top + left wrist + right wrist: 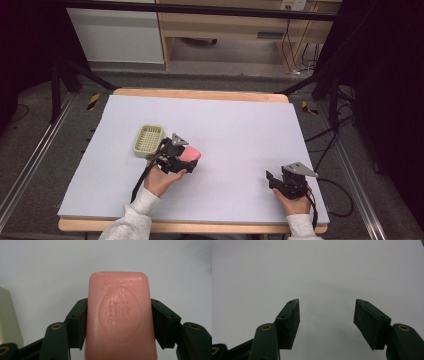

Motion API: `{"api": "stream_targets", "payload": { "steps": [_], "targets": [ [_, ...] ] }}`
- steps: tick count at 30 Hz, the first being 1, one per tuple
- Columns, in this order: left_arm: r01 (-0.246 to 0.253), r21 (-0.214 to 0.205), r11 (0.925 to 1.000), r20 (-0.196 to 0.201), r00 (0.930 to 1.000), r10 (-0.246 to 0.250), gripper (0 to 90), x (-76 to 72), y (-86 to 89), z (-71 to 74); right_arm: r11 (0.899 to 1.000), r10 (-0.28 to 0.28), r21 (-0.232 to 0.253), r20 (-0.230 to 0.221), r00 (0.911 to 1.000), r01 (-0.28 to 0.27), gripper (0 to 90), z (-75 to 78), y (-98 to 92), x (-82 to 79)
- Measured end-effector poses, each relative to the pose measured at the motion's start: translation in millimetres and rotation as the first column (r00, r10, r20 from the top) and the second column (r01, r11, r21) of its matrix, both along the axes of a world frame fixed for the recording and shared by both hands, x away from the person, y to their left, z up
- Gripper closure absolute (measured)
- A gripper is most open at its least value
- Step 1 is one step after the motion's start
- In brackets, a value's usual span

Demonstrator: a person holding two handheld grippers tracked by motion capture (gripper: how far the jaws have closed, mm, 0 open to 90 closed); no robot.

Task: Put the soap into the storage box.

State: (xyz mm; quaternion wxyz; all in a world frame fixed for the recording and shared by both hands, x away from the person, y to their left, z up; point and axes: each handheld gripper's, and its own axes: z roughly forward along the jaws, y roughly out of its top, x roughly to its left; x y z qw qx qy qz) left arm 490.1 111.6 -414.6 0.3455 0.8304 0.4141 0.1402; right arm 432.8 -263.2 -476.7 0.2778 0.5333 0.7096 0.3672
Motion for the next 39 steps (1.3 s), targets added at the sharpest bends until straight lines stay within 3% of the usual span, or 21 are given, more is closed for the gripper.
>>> {"api": "stream_targets", "payload": {
  "steps": [12,24,39],
  "targets": [
    [-0.05,-0.014,0.9986,0.03,0.9983,0.051,37.1,3.5,23.2,13.3,1.0,0.0,0.002,0.0,1.0,0.0,37.7,0.1,0.2,0.0],
    [-0.083,-0.008,0.9965,0.038,0.9957,0.084,37.1,8.2,37.8,17.3,1.0,-0.002,0.008,0.001,1.0,0.002,37.7,0.1,0.3,0.0],
    [-0.149,-0.016,0.9888,0.058,0.9871,0.149,37.1,17.7,62.5,27.5,1.0,0.0,0.008,0.0,1.0,0.0,37.5,-0.1,1.5,0.4]
  ]
}}
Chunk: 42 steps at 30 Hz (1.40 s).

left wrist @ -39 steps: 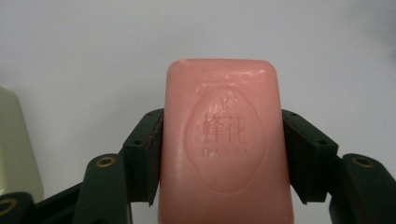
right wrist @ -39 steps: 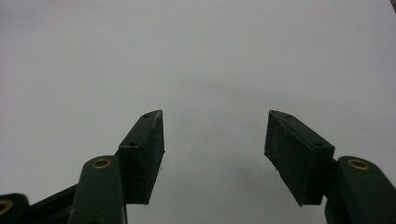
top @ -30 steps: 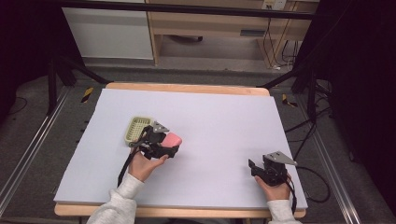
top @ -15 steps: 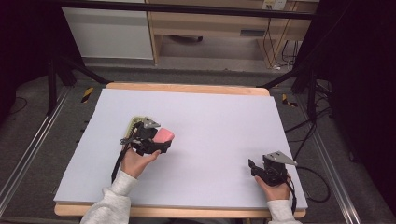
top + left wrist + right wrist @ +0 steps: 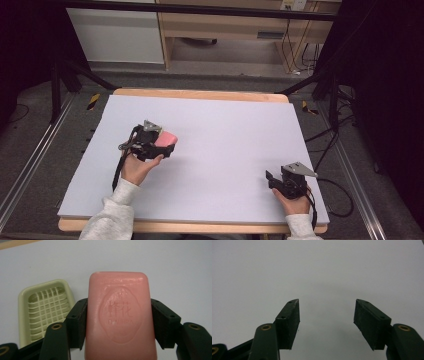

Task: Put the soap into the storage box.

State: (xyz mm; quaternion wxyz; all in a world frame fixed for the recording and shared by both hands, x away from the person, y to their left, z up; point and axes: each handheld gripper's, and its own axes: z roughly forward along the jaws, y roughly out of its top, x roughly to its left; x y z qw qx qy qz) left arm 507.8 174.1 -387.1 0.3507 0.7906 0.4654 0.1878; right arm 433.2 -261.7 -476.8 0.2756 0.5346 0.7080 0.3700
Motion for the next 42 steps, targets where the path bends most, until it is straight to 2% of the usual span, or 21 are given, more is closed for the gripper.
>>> {"api": "stream_targets", "payload": {
  "steps": [12,29,42],
  "targets": [
    [-0.058,-0.001,0.9983,0.004,0.9983,0.058,37.1,9.8,19.3,1.4,1.0,0.001,0.0,-0.001,1.0,-0.001,37.5,-0.5,1.1,0.8],
    [-0.115,-0.019,0.9932,0.005,0.9933,0.115,37.1,28.9,32.8,-5.9,1.0,0.004,-0.01,-0.001,1.0,-0.004,37.3,-1.2,1.7,1.6],
    [-0.155,-0.002,0.988,-0.009,0.9879,0.155,37.1,43.7,39.8,-16.0,1.0,0.004,-0.011,-0.002,1.0,-0.005,37.1,-1.6,2.7,2.0]
  ]
}}
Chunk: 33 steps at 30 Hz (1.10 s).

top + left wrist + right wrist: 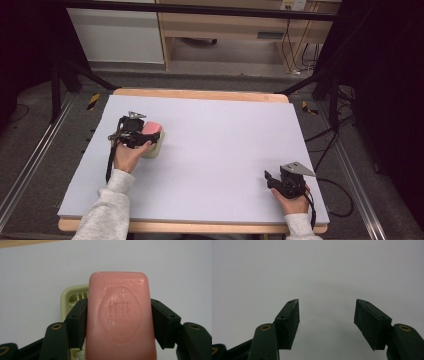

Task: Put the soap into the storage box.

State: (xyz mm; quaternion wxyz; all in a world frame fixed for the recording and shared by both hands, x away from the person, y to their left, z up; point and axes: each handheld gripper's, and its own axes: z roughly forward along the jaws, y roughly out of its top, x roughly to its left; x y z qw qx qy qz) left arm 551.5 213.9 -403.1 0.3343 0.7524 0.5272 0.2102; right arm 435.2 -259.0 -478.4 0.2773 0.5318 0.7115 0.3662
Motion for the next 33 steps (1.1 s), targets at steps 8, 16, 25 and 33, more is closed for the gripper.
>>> {"api": "stream_targets", "payload": {
  "steps": [8,16,25,33],
  "targets": [
    [-0.02,0.003,0.9998,-0.012,0.9997,0.02,37.1,7.1,4.7,-7.4,1.0,0.001,-0.001,0.001,1.0,-0.001,37.1,-0.2,0.1,0.2],
    [-0.038,0.0,0.9993,-0.031,0.9988,0.038,37.1,12.8,9.3,-18.7,1.0,0.002,-0.007,0.002,1.0,-0.002,37.2,-0.7,0.3,0.5],
    [-0.05,-0.004,0.9988,-0.047,0.9977,0.049,37.0,17.5,10.0,-27.3,1.0,0.004,-0.007,0.001,1.0,-0.004,37.2,-0.9,0.4,0.7],
    [-0.053,0.007,0.9985,-0.051,0.9973,0.054,37.1,18.4,9.7,-33.7,1.0,0.003,-0.005,-0.001,1.0,-0.003,37.2,-0.8,0.4,0.5]
  ]
}}
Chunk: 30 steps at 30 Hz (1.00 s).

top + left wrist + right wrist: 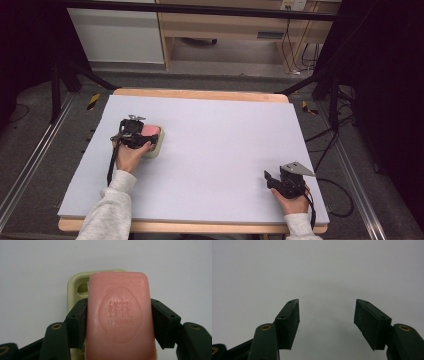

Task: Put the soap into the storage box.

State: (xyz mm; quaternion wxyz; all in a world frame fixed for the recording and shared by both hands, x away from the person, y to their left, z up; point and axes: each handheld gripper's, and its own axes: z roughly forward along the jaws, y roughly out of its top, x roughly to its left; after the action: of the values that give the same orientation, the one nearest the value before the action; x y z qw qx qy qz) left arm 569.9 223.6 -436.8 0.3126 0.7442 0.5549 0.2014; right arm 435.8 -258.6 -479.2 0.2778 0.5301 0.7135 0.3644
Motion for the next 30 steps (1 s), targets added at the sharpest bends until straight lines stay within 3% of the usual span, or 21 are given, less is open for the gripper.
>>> {"api": "stream_targets", "payload": {
  "steps": [17,30],
  "targets": [
    [-0.016,0.013,0.9998,-0.024,0.9996,0.016,37.1,2.4,1.7,-10.3,1.0,-0.002,0.0,0.004,1.0,0.002,37.1,0.0,-0.3,0.0],
    [-0.026,0.026,0.9993,-0.013,0.9996,0.026,36.9,4.1,0.0,-13.0,1.0,0.0,0.009,0.0,1.0,0.0,36.4,0.3,-0.6,-0.6]
  ]
}}
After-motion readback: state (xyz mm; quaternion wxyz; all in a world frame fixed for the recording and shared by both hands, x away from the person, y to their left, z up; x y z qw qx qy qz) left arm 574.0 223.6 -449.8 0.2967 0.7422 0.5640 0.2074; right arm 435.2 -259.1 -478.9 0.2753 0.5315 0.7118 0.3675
